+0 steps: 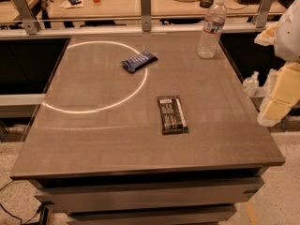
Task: Move water bottle near rxbar blueberry
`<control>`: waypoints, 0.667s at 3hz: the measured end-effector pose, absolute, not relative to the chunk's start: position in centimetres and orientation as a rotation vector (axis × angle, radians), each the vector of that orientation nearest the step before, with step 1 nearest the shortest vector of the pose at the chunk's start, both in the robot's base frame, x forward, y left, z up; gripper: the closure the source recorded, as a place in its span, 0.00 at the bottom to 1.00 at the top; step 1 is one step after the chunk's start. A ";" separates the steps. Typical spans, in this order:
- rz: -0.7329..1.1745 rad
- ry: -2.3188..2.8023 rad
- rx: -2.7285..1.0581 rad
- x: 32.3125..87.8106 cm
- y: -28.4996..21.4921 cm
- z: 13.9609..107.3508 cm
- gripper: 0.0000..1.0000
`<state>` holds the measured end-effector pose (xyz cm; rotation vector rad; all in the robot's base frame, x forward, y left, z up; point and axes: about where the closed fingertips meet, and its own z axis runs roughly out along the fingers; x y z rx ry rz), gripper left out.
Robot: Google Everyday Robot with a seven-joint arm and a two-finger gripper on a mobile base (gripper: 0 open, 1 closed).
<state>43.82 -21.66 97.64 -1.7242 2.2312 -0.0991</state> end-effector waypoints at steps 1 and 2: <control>-0.099 2.231 -1.724 43.8 -21.7 97.6 0.00; -0.047 2.296 -1.576 45.3 -23.5 97.0 0.00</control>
Offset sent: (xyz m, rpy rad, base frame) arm 0.0397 -0.0526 -0.0226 0.1810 0.0216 -0.2805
